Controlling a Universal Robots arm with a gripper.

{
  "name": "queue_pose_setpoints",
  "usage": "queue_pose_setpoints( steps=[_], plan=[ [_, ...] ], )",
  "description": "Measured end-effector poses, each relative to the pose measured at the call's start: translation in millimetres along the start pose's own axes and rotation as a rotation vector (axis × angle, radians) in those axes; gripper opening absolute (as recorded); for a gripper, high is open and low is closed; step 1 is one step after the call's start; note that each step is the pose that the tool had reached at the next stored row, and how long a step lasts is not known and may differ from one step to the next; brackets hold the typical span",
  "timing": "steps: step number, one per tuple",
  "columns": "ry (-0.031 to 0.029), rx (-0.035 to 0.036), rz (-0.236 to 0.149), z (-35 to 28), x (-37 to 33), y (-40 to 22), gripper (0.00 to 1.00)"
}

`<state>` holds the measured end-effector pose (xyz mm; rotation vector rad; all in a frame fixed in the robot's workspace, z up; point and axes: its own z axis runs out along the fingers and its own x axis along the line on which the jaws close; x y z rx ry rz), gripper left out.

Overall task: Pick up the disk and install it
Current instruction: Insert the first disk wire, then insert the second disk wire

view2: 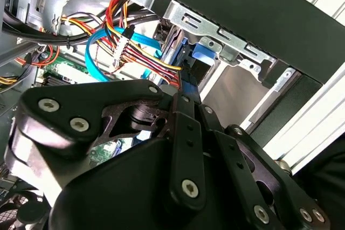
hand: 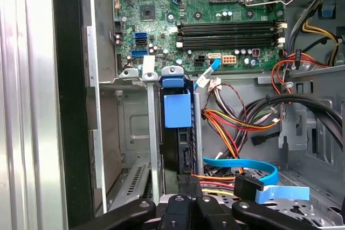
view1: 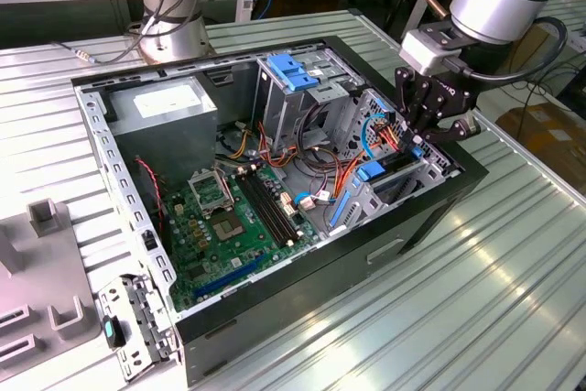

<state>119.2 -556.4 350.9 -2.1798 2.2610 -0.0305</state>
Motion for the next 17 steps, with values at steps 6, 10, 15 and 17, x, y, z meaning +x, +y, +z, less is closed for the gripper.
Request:
queue_pose_setpoints(
  steps=[6,10,15,17],
  plan=[
    [0.0000,0.0001,-0.003,0.0,0.0,0.0,0.11],
    [-0.0002,0.0001,-0.004,0.0,0.1,1.9,0.11],
    [-0.0002,0.0000,-0.004,-0.2,0.6,13.9,0.11],
    [-0.0002,0.0000,-0.004,-0.3,0.6,14.0,0.11]
  ],
)
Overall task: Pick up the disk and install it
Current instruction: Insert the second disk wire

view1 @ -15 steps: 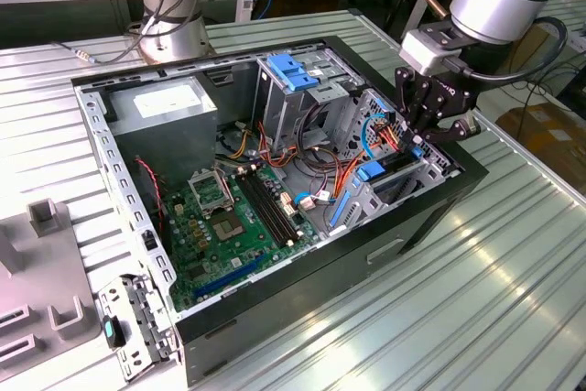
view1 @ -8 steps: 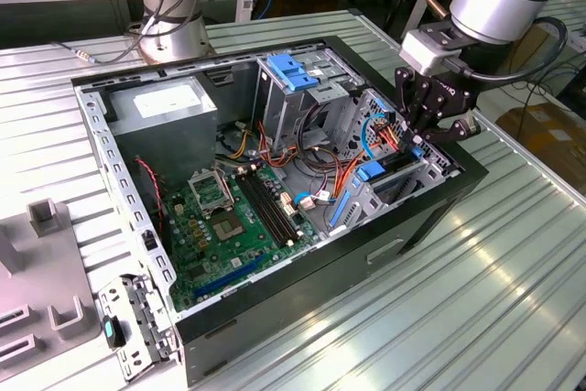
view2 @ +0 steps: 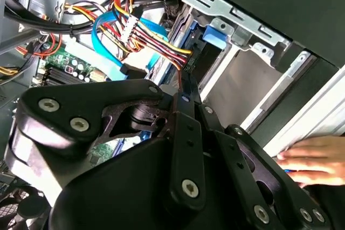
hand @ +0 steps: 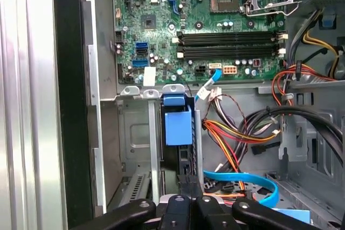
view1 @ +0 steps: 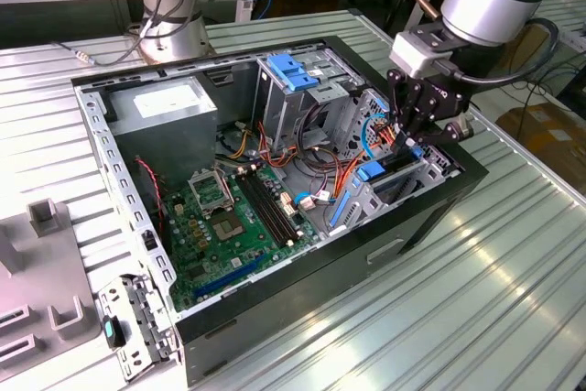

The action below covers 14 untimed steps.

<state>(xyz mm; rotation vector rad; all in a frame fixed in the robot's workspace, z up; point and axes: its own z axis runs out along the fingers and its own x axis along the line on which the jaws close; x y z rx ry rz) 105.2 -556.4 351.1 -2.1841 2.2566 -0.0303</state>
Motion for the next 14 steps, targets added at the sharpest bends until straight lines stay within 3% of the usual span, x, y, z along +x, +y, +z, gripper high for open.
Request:
queue_pose_setpoints(
  steps=[3,10,12,14],
  plan=[
    [0.0000,-0.0008,0.000,-8.2,0.1,-0.1,0.11],
    [-0.0017,-0.0041,0.000,-40.6,0.2,-0.5,0.11],
    [-0.0020,-0.0063,0.000,-43.0,-2.3,-0.5,0.11],
    [0.0008,-0.0144,0.000,-44.4,-12.2,-0.4,0.11]
  ],
)
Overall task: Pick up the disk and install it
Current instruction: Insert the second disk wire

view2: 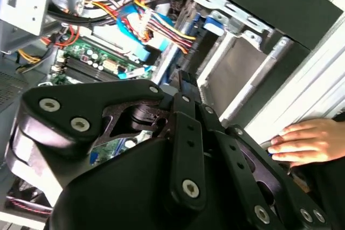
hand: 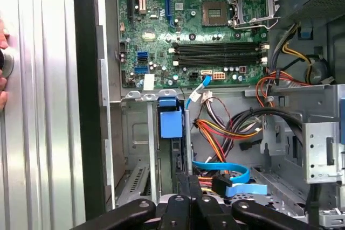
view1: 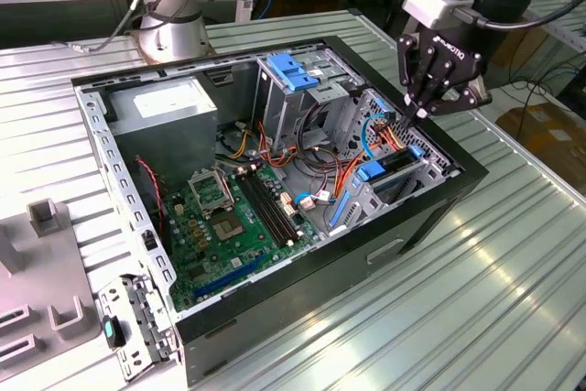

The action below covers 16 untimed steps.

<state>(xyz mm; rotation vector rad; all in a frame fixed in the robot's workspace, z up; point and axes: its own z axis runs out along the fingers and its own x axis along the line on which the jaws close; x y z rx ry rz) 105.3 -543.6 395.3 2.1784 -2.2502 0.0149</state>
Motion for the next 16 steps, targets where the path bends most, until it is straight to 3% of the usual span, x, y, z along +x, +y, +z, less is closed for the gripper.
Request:
queue_pose_setpoints(
  steps=[4,9,11,13,16],
  plan=[
    [0.0004,-0.0143,-0.001,-0.3,-8.1,-1.5,0.11],
    [0.0021,-0.0157,-0.003,-0.4,-20.8,-4.0,0.11],
    [0.0134,-0.0240,-0.003,-0.6,-32.0,-5.0,0.11],
    [0.0252,-0.0283,-0.003,-0.7,-36.8,-5.8,0.11],
    [0.0545,-0.0302,-0.003,0.5,-41.2,-6.6,0.11]
  ],
)
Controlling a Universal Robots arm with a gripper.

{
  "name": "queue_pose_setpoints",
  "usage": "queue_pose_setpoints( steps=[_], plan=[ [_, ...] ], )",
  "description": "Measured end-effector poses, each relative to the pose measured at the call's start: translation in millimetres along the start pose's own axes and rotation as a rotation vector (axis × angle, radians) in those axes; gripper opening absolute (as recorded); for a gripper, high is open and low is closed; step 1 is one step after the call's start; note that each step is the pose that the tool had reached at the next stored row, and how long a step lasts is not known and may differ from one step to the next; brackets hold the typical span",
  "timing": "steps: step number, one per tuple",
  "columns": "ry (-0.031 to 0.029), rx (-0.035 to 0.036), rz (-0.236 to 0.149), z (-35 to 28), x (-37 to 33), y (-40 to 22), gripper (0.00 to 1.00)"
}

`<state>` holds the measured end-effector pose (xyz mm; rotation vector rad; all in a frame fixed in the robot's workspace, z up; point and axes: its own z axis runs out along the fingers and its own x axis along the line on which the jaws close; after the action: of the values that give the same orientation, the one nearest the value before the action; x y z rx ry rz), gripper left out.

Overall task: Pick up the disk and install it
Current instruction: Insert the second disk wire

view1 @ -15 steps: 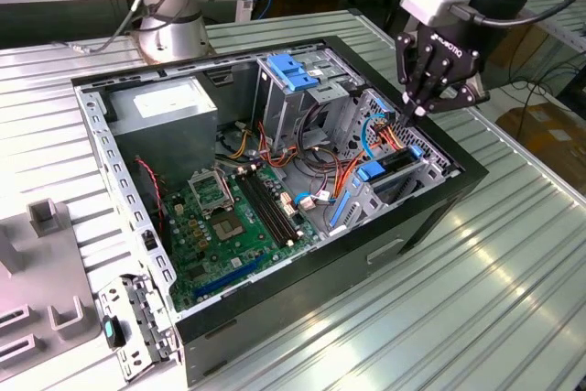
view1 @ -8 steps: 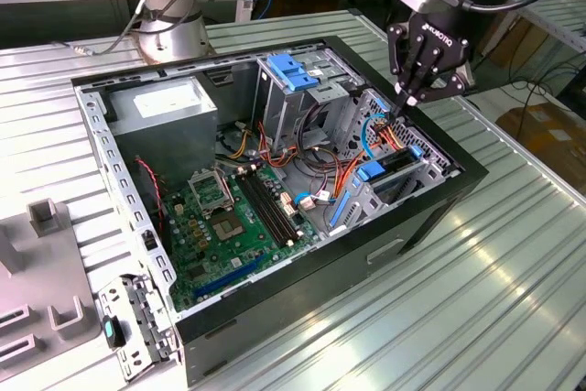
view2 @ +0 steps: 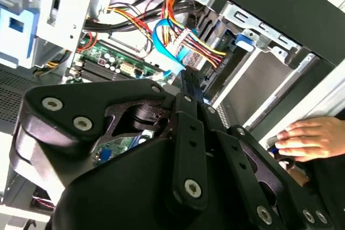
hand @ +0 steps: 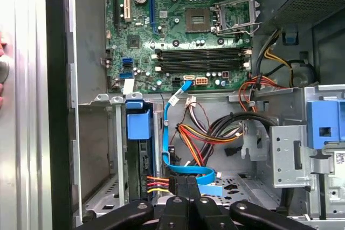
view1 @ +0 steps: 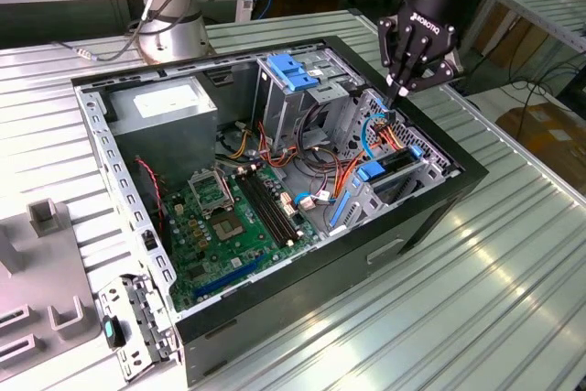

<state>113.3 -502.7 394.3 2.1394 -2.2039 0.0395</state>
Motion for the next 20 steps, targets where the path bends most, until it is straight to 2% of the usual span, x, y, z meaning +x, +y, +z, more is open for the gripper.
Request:
queue_pose_setpoints(
  steps=[1,3,4,5,6,7,8,13,15,17,18,20],
  plan=[
    [0.0065,-0.0005,0.000,0.9,-0.6,-0.7,0.11],
    [0.0142,-0.0018,0.000,3.6,-1.2,-2.3,0.11],
    [0.0182,-0.0019,0.000,4.9,-1.7,-2.7,0.16],
    [0.0235,-0.0019,0.001,5.4,-2.2,-2.8,0.16],
    [0.0332,-0.0016,0.001,5.8,-3.4,-3.1,0.24],
    [0.0419,-0.0014,0.001,6.1,-5.1,-3.3,0.24],
    [0.0437,-0.0013,0.001,6.2,-5.9,-3.6,0.24],
    [0.0443,-0.0017,0.001,9.1,-6.9,-4.1,0.24],
    [0.0461,-0.0017,0.001,14.3,-7.3,-4.3,0.24],
    [0.0463,-0.0017,0.001,16.3,-7.4,-4.3,0.24],
    [0.0463,-0.0017,0.001,16.8,-7.4,-4.4,0.22],
    [0.0462,-0.0017,0.001,17.5,-7.5,-4.4,0.11]
  ],
)
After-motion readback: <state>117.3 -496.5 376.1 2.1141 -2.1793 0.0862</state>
